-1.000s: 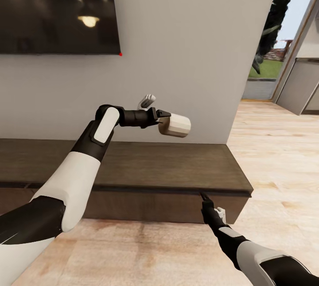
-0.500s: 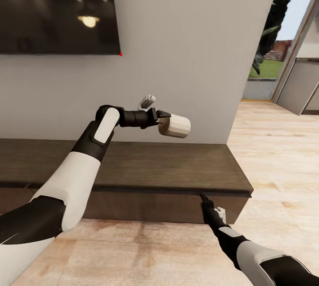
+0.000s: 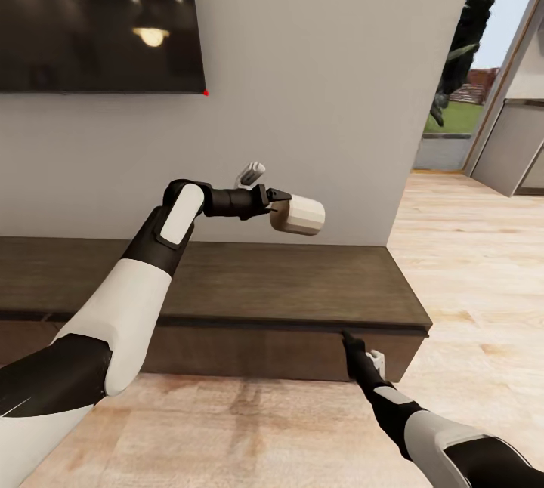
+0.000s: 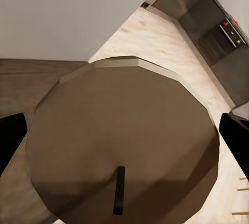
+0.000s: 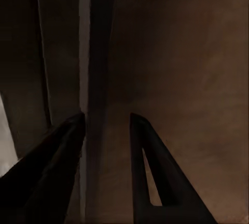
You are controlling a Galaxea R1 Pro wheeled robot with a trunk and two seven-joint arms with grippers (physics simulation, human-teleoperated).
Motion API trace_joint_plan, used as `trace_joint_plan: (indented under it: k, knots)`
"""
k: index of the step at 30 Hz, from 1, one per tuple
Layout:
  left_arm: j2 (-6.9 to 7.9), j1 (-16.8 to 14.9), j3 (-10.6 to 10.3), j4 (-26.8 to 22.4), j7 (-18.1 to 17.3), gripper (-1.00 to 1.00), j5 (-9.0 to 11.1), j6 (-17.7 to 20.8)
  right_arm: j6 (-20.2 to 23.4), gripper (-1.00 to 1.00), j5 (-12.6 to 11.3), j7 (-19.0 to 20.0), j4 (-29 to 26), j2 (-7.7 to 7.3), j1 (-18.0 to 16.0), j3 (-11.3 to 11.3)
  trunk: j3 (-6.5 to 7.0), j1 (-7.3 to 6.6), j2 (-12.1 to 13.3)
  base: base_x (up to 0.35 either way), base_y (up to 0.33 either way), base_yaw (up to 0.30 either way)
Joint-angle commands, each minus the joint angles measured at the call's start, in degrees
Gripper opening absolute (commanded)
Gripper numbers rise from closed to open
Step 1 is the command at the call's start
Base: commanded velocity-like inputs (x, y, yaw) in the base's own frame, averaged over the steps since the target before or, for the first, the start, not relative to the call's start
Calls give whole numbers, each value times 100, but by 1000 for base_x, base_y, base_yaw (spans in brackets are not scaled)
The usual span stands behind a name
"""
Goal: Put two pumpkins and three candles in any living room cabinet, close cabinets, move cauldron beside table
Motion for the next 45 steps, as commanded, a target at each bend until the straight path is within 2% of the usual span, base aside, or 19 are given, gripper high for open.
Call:
trace_joint_plan:
  k: [1,5,9,38,45]
  knots:
    - [-1,-4,4,1,-57,-100,-55,14,40,-100,-42,101,13,-5,0,83,-6,-1,-2,0,0,0]
    - [-1,-3,6,2,-57,-100,-60,14,97,-100,-19,425,12,-7,0,104,-6,-1,-2,0,0,0]
    - [11,-1,7,2,-57,-100,-61,14,182,-100,-1,545,12,-9,0,108,-6,-1,-2,0,0,0]
    - [1,-2,-2,-8,-51,-100,-70,14,182,-100,2,501,12,0,0,114,-6,-1,-2,-8,0,0]
    - [-1,-4,-107,-7,-42,-100,-69,11,184,-100,17,505,12,-7,0,128,-6,-1,-2,-168,0,0]
